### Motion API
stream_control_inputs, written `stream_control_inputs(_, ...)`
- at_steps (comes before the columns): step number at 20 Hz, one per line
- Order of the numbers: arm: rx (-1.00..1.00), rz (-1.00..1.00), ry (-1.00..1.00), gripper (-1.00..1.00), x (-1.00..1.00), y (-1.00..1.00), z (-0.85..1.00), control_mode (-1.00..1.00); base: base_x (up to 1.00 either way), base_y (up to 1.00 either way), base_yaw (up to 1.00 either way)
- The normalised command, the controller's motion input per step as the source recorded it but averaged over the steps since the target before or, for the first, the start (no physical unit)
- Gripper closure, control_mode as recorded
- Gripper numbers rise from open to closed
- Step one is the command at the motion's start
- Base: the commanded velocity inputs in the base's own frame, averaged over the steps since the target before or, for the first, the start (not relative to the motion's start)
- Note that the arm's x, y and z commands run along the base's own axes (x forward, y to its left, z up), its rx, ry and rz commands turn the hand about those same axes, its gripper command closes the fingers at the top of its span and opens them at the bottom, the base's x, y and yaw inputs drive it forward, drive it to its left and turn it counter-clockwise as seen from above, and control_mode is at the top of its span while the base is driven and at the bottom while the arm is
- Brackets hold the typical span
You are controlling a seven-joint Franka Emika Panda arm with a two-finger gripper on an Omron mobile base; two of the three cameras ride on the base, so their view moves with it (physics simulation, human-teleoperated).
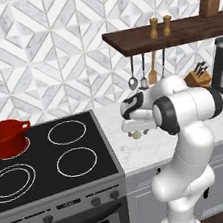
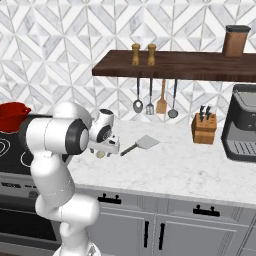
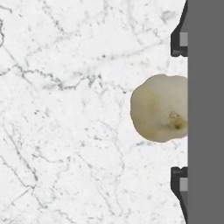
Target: Put the lime and garlic in the pot. Retrieve the spatula and lightly stir the vegetables in the pot.
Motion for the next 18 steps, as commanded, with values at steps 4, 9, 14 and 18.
stream_control_inputs(4, 0.03, 0.00, 0.00, -1.00, 0.02, 0.00, -0.13, -1.00, 0.00, 0.00, 0.00)
stream_control_inputs(9, 0.00, 0.00, 0.00, -1.00, 0.00, 0.03, -0.14, -1.00, 0.00, 0.00, 0.00)
stream_control_inputs(14, 0.00, 0.00, 0.00, 1.00, 0.00, 0.06, -0.10, -1.00, 0.00, 0.00, 0.00)
stream_control_inputs(18, 0.00, 0.00, 0.00, 1.00, -0.08, 0.00, 0.00, -1.00, 0.00, 0.00, 0.00)
